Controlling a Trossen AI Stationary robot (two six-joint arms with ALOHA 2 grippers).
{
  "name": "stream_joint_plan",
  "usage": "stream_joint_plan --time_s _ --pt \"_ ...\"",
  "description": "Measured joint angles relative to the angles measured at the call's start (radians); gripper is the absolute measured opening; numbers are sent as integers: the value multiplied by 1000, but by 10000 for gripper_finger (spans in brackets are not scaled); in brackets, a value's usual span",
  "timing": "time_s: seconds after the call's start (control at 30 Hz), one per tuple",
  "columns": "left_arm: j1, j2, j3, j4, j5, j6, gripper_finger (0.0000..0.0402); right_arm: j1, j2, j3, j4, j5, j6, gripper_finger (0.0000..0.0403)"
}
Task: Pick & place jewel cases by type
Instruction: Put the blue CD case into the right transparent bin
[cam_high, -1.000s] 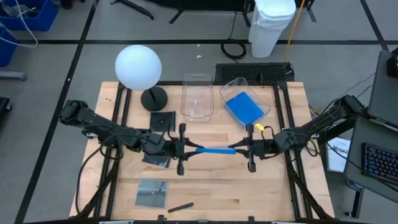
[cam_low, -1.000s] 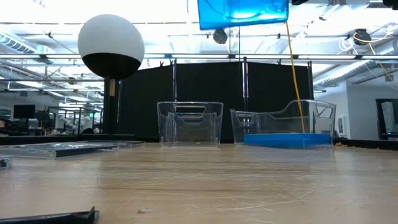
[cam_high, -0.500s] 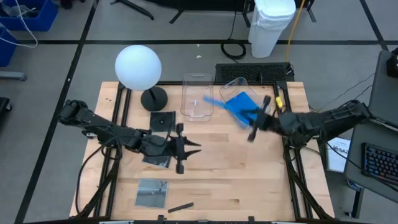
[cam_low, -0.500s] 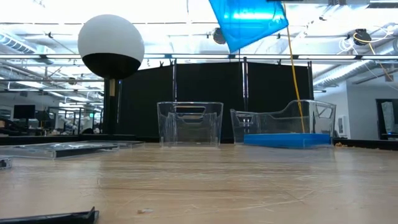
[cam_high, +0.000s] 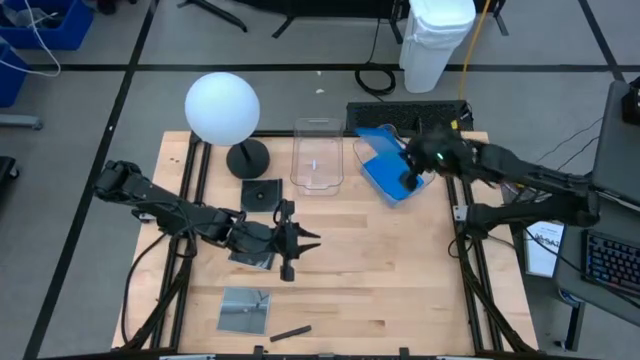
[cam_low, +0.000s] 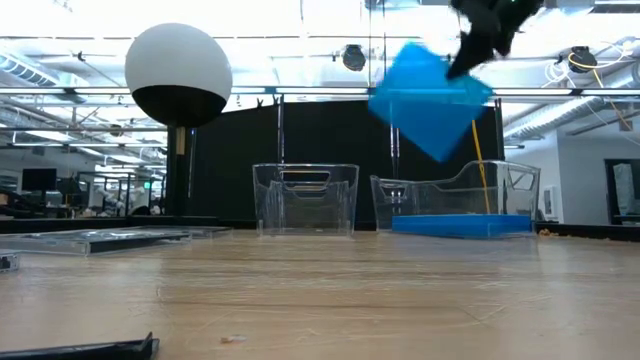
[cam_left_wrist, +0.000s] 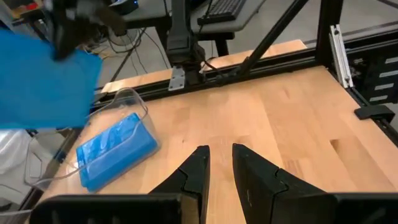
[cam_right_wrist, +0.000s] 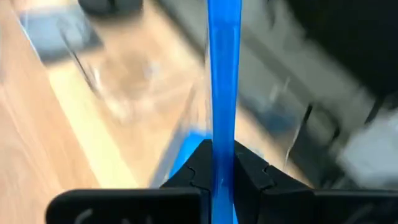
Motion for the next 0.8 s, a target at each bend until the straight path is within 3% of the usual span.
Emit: stream_joint_plan --time_s 0.1,0.2,0.3,0.47,0.67,0.8 --pt "-1 0 0 0 0 -1 76 -121 70 0 -90 -149 20 20" --pt "-1 0 0 0 0 -4 76 -204 143 0 -142 -223 16 20" --pt "0 0 0 1 0 -4 76 -269 206 0 -164 -308 7 20" --pt "0 0 0 0 0 -4 76 -333 257 3 -146 -549 -11 20" --pt "1 1 0 1 0 -4 76 -371 254 1 -148 -596 -11 20" --pt "1 1 0 0 0 -4 76 -392 238 0 -146 -709 19 20"
